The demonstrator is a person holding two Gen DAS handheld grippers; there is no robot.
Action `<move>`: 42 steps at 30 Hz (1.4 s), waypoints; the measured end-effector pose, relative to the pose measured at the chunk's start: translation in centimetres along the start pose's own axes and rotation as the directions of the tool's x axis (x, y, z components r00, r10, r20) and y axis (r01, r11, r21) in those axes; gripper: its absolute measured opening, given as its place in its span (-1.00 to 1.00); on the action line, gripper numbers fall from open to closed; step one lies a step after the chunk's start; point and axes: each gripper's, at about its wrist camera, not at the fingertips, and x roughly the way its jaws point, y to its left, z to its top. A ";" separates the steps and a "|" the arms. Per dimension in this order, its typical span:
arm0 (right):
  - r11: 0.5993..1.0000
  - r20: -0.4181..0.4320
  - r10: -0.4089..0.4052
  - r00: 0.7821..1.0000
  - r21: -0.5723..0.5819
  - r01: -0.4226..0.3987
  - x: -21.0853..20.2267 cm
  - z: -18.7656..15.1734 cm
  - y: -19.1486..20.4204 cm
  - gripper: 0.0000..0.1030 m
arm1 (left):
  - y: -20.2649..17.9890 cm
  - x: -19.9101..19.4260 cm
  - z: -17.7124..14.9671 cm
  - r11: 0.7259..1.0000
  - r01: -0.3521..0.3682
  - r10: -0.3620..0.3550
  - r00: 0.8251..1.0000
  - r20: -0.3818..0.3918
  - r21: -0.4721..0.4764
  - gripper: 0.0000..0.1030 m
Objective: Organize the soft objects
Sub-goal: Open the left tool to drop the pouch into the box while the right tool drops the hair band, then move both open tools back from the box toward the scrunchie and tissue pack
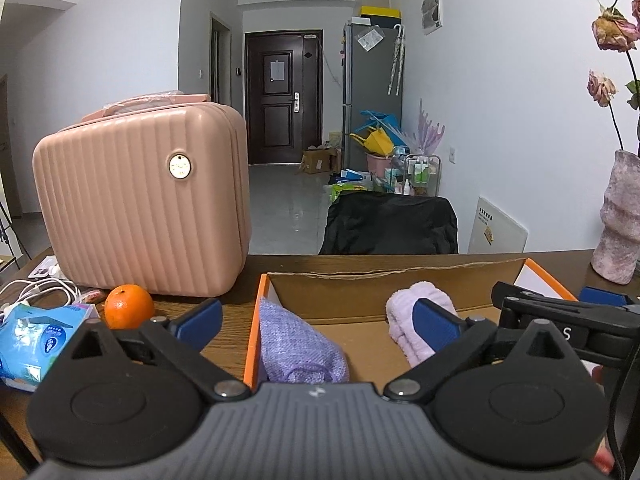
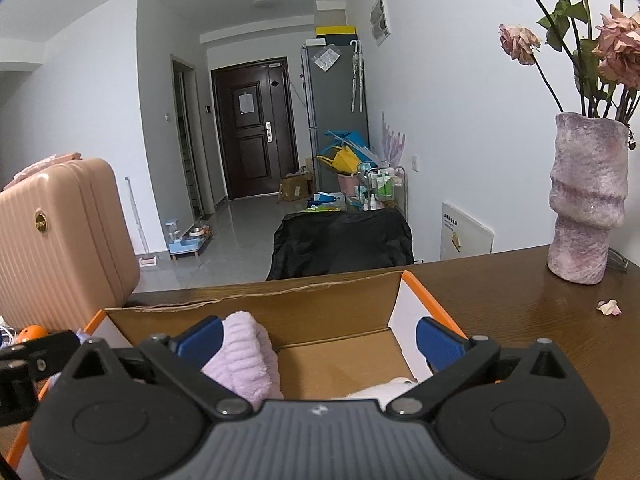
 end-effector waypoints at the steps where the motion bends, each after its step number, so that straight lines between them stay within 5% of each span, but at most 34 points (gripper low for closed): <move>1: 1.000 0.000 -0.001 1.000 0.002 0.001 -0.1 0.0 0.0 1.00 | 0.0 -0.1 0.0 1.000 -0.002 0.002 1.000 0.002 -0.001 1.00; 42: 0.987 0.073 0.102 0.992 -0.130 -0.092 -9.8 -3.9 0.0 1.00 | 3.5 -8.7 -3.4 1.000 -0.003 0.004 0.999 0.046 -0.003 1.00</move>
